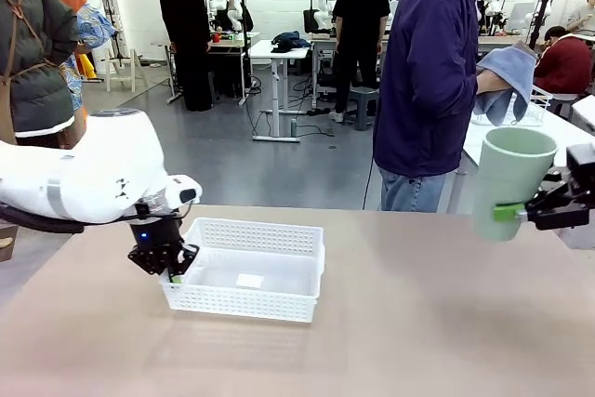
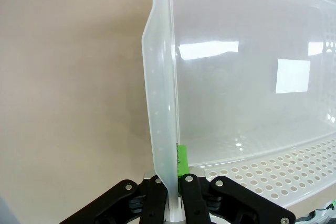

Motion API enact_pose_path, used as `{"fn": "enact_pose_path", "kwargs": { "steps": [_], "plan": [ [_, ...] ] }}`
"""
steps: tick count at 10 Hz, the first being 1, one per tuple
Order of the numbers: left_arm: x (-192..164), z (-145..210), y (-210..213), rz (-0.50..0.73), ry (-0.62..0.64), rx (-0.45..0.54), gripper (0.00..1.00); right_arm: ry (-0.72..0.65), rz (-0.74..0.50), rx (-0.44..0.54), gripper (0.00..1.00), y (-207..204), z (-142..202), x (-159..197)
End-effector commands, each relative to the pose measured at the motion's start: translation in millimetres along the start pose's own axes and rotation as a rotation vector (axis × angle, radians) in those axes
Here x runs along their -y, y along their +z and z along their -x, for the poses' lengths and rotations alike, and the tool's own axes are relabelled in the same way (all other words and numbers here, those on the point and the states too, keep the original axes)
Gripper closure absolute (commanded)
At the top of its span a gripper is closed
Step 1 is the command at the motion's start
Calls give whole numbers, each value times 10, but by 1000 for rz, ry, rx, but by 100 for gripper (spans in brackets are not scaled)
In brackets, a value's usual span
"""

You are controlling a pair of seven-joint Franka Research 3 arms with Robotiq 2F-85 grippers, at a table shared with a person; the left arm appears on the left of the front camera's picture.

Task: Clean and organize the cups into the basket.
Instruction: Pick up the Organizing basket and move it to the center of the table, then pick up the Reusable plastic cup from the right side of the table and place it inside the Organizing basket.

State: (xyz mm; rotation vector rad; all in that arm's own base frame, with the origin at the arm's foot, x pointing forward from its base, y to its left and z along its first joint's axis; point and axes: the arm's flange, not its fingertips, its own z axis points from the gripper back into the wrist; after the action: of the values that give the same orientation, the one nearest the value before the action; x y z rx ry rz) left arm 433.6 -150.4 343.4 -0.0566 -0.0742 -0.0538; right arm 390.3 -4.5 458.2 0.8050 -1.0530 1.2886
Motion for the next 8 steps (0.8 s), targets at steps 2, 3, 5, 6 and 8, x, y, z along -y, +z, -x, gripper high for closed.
{"fn": "enact_pose_path", "kwargs": {
  "steps": [2, 3, 5, 6, 8],
  "plan": [
    [459, -157, -26, -51, 36, 43, 100, 11, -45, 5, 33, -164, 259, 69],
    [595, -180, -44, -58, 32, 39, 100, 11, -45, 5, 33, -164, 259, 69],
    [859, -233, -99, -51, 44, 14, 100, 11, -45, 5, 33, -164, 259, 69],
    [984, -253, -128, -54, 40, 13, 100, 11, -45, 5, 33, -164, 259, 69],
    [1200, -278, -161, -50, 27, 3, 100, 11, -45, 5, 33, -164, 259, 69]
  ]
}}
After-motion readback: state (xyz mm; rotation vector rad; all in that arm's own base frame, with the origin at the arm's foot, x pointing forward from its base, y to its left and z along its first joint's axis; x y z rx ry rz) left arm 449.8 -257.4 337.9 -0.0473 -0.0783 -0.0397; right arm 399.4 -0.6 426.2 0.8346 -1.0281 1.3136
